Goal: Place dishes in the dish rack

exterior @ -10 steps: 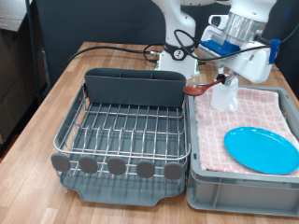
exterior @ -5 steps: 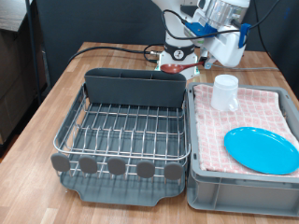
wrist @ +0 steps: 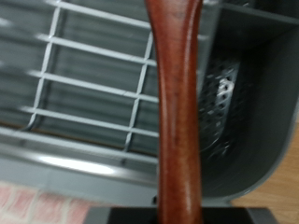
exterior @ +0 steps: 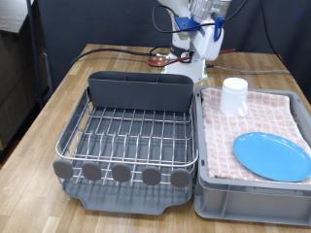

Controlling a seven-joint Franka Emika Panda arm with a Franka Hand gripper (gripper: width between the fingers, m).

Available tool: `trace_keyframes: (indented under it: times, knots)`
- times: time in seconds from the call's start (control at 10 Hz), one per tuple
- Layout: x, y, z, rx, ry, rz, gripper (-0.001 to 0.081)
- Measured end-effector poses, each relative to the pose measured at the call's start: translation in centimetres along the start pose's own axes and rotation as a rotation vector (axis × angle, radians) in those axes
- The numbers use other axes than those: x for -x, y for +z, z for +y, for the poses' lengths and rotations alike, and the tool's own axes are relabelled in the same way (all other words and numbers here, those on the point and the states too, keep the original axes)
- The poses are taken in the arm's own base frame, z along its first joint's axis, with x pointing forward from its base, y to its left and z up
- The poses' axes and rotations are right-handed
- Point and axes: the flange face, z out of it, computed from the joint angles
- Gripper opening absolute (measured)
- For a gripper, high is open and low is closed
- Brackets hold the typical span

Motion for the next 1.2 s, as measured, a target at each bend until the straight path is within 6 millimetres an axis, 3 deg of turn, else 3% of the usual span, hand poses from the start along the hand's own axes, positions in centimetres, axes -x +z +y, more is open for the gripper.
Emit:
trace_keyframes:
  times: [0.6,0.9,1.2]
  knots:
    - [-6.6,1.2,0.2,0.147,0.02,-0.11,0.0092]
    - [-7.8,2.0,-0.2,0.21,-0.017,-0.192,0.0092]
    - [-7.6,1.7,-0.4,0.202,-0.034,-0.2,0.0092]
